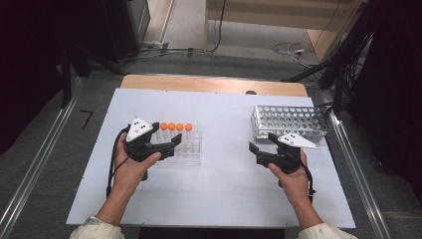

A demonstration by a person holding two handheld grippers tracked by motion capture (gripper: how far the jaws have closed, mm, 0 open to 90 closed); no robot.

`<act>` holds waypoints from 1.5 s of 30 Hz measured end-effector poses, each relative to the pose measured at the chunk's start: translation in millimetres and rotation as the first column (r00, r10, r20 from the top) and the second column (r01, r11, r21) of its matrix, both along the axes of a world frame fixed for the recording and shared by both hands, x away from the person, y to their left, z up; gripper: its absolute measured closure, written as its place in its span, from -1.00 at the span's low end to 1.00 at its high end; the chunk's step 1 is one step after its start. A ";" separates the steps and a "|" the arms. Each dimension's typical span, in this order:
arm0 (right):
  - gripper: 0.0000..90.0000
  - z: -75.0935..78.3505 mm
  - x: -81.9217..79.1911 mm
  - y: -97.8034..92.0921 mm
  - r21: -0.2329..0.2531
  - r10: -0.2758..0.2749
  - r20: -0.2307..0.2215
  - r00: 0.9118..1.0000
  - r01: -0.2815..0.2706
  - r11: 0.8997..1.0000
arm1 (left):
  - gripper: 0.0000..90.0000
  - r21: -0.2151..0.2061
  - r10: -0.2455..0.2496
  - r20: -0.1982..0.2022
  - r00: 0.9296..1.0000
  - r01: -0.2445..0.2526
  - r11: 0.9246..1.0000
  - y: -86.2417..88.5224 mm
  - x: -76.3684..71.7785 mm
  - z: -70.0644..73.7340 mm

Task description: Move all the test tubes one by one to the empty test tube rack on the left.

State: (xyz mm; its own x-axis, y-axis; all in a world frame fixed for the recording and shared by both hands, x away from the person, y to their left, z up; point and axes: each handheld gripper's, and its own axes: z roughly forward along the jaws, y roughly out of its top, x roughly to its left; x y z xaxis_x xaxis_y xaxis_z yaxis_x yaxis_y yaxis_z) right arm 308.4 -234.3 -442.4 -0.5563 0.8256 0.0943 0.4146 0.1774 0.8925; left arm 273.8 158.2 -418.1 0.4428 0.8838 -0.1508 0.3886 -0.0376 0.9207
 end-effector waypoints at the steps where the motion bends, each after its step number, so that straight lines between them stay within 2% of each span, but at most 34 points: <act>1: -0.64 -0.2 -0.4 -0.9 0.000 0.000 0.000 1.000 0.000 1.000 | -0.66 -0.003 0.002 0.000 1.000 -0.002 1.000 0.1 -0.5 -0.3; 17: -0.64 -0.4 -6.7 -18.2 -0.003 -0.048 0.000 0.999 0.048 0.999 | -0.66 -0.021 0.020 0.020 1.000 -0.020 1.000 8.1 -10.5 3.3; 27: -0.64 0.9 -6.6 -34.0 0.003 -0.080 0.002 0.997 0.080 0.997 | -0.68 -0.023 0.057 0.016 0.998 -0.056 0.998 20.2 -17.0 -0.7; 35: -0.64 1.1 -12.5 -48.9 0.003 -0.120 0.004 0.993 0.120 0.993 | -0.69 -0.028 0.043 0.009 0.999 -0.042 0.999 22.9 -22.0 -3.9; 40: -0.64 0.8 -16.9 -59.7 0.001 -0.145 0.002 0.989 0.145 0.989 | -0.69 -0.023 0.057 0.010 0.998 -0.057 0.998 29.5 -28.1 -9.3; 45: -0.64 0.0 -21.1 -69.2 -0.001 -0.168 0.002 0.986 0.168 0.986 | -0.69 -0.023 0.091 0.002 0.996 -0.091 0.996 40.5 -32.4 -19.9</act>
